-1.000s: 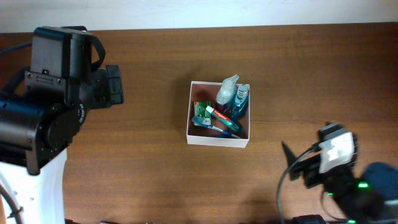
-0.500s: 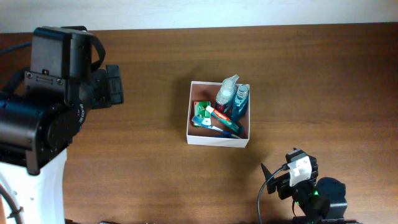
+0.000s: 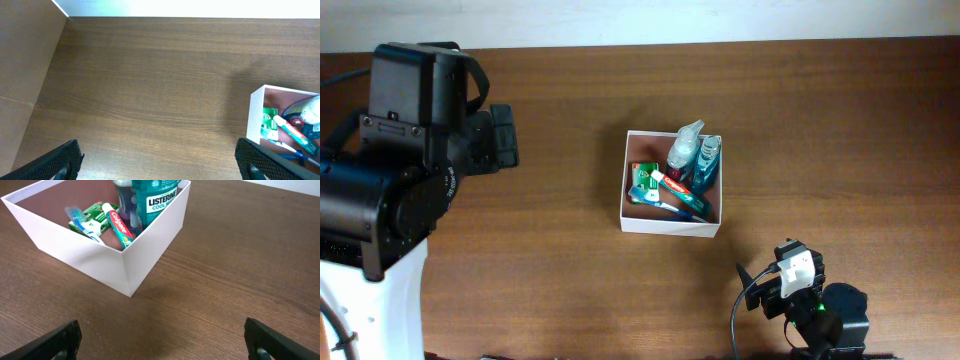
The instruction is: Pack container
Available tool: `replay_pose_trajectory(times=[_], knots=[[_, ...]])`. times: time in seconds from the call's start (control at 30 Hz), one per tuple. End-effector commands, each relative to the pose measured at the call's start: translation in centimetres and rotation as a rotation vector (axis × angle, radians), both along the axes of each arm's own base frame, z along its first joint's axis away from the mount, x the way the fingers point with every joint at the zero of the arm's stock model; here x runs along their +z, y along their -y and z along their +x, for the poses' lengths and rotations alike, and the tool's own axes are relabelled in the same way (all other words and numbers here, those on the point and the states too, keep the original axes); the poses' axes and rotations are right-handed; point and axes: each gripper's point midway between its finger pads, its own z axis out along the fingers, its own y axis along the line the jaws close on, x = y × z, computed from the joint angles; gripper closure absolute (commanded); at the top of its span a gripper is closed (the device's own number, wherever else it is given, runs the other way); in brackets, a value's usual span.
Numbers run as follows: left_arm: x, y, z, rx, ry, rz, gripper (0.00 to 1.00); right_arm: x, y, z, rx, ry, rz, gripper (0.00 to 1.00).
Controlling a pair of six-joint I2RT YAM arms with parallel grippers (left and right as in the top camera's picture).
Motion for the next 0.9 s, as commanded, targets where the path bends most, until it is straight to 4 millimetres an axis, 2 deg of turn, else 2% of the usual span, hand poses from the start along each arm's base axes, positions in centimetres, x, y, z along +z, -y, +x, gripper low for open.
replay_pose_trajectory(times=[0.0, 0.43, 0.57, 0.63, 0.7, 0.83, 0.87], knots=[[0.4, -0.4, -0.1, 0.002, 0.011, 0.018, 0.01, 0.0, 0.0, 0.0, -0.004, 0.006, 0.015, 0.01], [0.4, -0.3, -0.1, -0.002, 0.01, 0.015, 0.01, 0.0, 0.0, 0.0, -0.004, 0.006, 0.015, 0.01], [1.3, -1.4, -1.0, 0.032, 0.046, 0.045, 0.01, 0.0, 0.0, 0.0, -0.004, 0.006, 0.015, 0.01], [2.5, -2.6, -1.3, 0.082, 0.103, 0.071, 0.01, 0.0, 0.0, 0.0, -0.004, 0.006, 0.015, 0.01], [3.2, -2.9, -1.2, 0.094, 0.171, 0.034, 0.01, 0.0, 0.0, 0.0, -0.004, 0.006, 0.015, 0.01], [3.4, -2.3, -0.3, 0.041, 0.314, -0.104, 0.01, 0.0, 0.0, 0.0, -0.004, 0.006, 0.015, 0.01], [3.0, -1.7, 0.1, -0.046, 0.383, -0.133, 0.01, 0.0, 0.0, 0.0, -0.004, 0.006, 0.015, 0.01]])
